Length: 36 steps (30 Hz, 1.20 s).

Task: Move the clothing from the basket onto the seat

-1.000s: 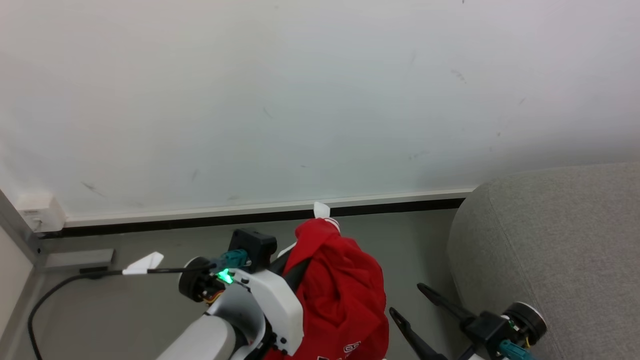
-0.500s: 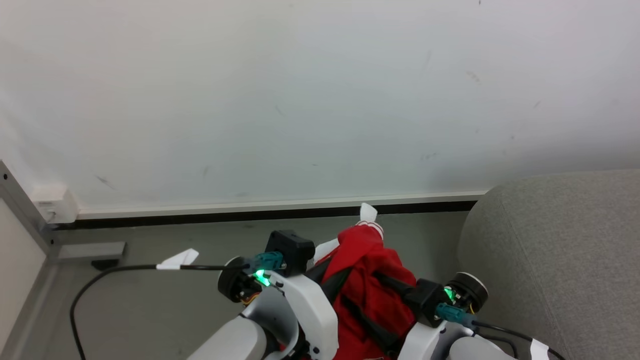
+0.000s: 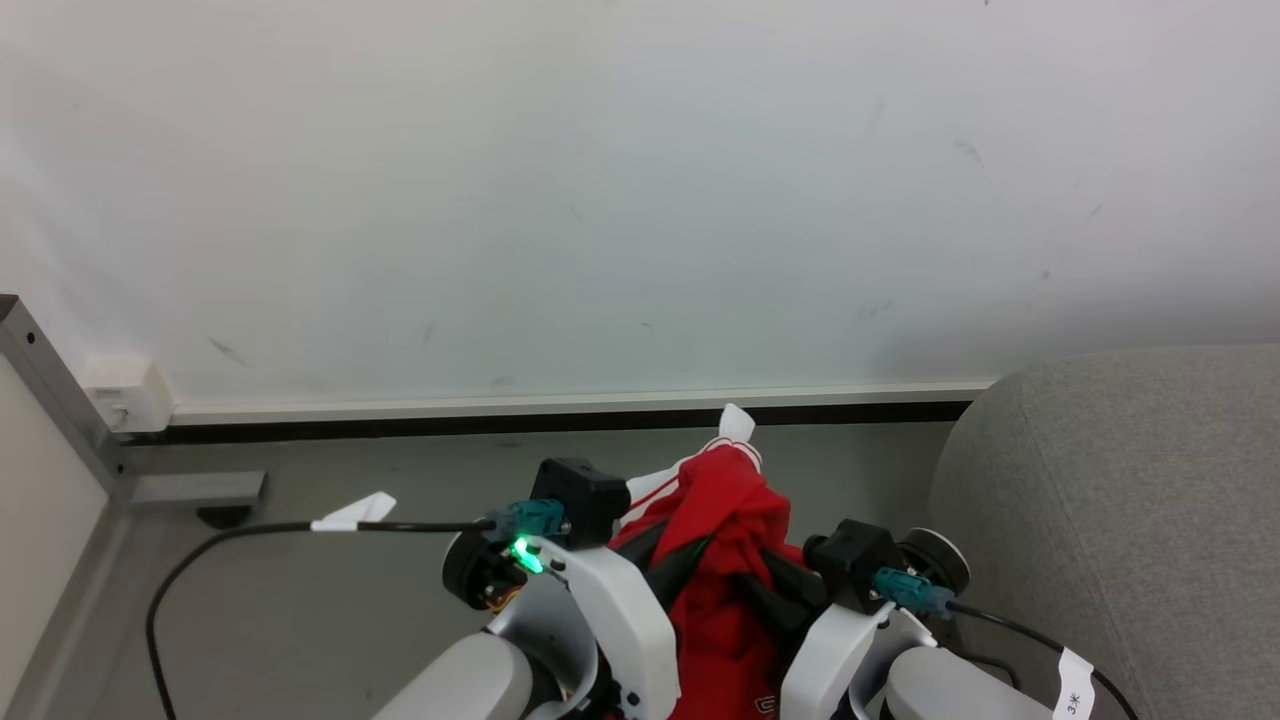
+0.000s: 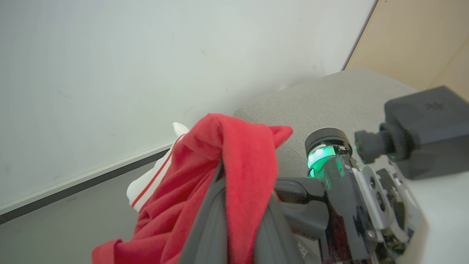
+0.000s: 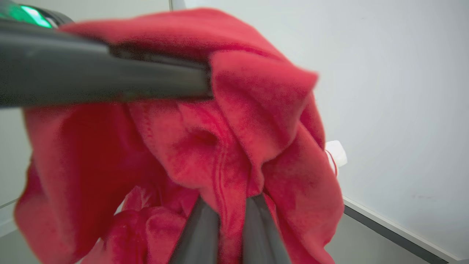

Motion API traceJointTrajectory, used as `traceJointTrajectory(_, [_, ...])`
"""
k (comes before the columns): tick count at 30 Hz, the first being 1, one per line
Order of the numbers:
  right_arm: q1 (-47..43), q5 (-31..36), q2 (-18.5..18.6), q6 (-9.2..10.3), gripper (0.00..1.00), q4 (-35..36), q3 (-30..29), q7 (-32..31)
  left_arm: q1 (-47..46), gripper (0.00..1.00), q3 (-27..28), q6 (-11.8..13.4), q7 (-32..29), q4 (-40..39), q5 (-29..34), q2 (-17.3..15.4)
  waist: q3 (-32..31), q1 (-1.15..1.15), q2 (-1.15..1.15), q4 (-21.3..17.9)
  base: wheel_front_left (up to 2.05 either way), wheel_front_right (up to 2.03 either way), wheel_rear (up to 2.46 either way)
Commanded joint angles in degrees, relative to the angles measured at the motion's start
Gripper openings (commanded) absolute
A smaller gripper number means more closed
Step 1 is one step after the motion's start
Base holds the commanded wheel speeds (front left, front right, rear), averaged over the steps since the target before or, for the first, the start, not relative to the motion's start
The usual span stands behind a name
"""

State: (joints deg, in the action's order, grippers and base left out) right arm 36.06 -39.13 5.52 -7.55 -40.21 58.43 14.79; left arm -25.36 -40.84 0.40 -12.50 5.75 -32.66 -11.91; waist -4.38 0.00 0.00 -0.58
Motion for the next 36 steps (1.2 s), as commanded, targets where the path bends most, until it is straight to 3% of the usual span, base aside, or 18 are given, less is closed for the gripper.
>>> traceJointTrajectory(1, [-1.1,0.6,0.5,0.13,0.00,0.9,-0.9,0.4,0.3,0.00,0.3,0.2,0.5,0.4,-0.1,-0.7,0.1,0.00,0.00,-0.2,0.00,0.00,0.00])
traceJointTrajectory(11, [-3.0,2.2,1.9,0.13,0.00,4.0,-3.0,0.5,1.8,0.00,0.1,1.0,1.3,0.9,-0.2,-1.3,0.3,0.00,0.00,-0.7,0.00,0.00,0.00])
traceJointTrajectory(15, [-3.5,2.1,2.5,0.12,0.00,4.4,-3.2,0.5,2.5,0.05,-0.2,1.1,1.3,1.2,-0.4,-1.5,0.3,0.00,0.00,-0.7,0.00,0.00,0.00])
traceJointTrajectory(16, [-3.6,1.9,2.6,0.12,0.00,4.5,-3.2,0.5,2.5,0.10,-0.2,1.2,1.3,1.2,-0.4,-1.6,0.3,0.00,0.00,-0.7,0.00,0.00,0.00])
traceJointTrajectory(21, [-4.3,1.4,3.1,0.12,0.00,4.6,-3.3,0.5,3.0,1.00,-0.4,1.6,1.6,1.5,-0.2,-1.9,0.3,0.00,0.00,-0.6,0.00,0.00,0.00])
traceJointTrajectory(36, [-5.1,0.9,4.7,0.12,0.00,5.3,-4.7,0.5,3.4,1.00,-0.8,2.4,2.1,1.9,0.5,-2.9,0.0,0.00,0.00,-0.6,0.00,0.00,0.00])
